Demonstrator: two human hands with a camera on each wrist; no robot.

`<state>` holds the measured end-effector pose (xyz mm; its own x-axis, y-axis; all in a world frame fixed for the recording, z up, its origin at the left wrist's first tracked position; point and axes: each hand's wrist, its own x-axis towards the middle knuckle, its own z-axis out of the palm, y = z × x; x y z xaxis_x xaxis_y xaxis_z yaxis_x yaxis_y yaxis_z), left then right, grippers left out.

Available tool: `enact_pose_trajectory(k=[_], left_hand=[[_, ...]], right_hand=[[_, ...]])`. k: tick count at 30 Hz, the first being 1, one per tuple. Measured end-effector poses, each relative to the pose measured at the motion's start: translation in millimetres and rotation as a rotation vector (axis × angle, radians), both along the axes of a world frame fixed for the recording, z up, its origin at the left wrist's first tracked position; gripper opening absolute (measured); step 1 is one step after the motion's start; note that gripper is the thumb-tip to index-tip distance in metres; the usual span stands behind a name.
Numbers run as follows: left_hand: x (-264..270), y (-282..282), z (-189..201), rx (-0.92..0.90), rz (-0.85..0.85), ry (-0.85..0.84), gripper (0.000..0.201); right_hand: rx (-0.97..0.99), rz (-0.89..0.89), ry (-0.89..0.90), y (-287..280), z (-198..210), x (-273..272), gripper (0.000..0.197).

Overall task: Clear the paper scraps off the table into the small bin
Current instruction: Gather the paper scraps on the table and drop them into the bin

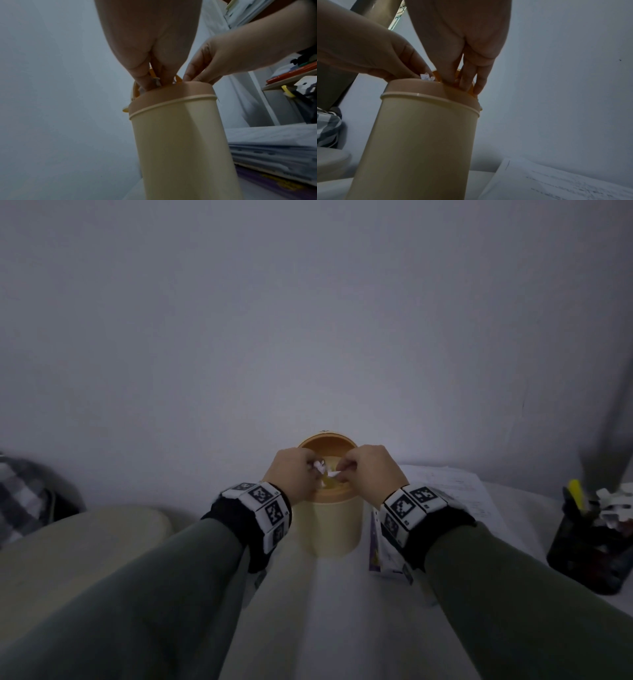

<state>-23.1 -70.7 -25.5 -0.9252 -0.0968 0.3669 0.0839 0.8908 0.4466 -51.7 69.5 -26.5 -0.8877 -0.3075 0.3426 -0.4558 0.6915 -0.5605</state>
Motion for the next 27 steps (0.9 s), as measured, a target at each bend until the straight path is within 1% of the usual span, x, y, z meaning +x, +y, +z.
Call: enact_pose_trajectory(k=[2, 5, 7, 9, 12, 15, 17, 18, 20, 23, 27], left_hand=[[1, 0, 2, 0.013, -0.017, 0.035, 0.029], [-1, 2, 4, 0.066, -0.022, 0.085, 0.024], [-2, 3, 4, 0.075, -0.015, 0.091, 0.019], [-3, 5, 3, 0.066, -0.009, 0.077, 0.019], [-4, 6, 3, 0.043, -0.003, 0.033, 0.024], [-2, 4, 3, 0.023, -0.035, -0.051, 0.037], [0, 3, 5, 0.022, -0.039, -0.059, 0.046], [1, 3, 6, 0.027, -0.031, -0.049, 0.047], [4, 5, 10, 0.056, -0.02, -0.011, 0.04], [16, 11, 18, 0.126, -0.039, 0.072, 0.021], [48, 29, 27, 0.14, -0.105, 0.136, 0.016]], right_hand=[[0.003, 0.009, 0.013, 0, 0, -1, 0.02], [0.082, 0.009, 0.028, 0, 1, 0, 0.022], [0.099, 0.0, 0.042, 1, 1, 1, 0.023], [0.114, 0.004, 0.052, 1, 4, 3, 0.025], [0.19, 0.012, 0.017, 1, 7, 5, 0.033], [0.184, 0.006, 0.031, -1, 5, 6, 0.035], [0.161, -0.003, 0.024, -2, 3, 9, 0.033], [0.137, -0.007, 0.047, -2, 3, 11, 0.031], [0.122, -0.013, 0.087, 0, 5, 17, 0.029], [0.135, -0.02, 0.097, 7, 11, 30, 0.028], [0.191, -0.029, 0.094, 24, 23, 58, 0.027]])
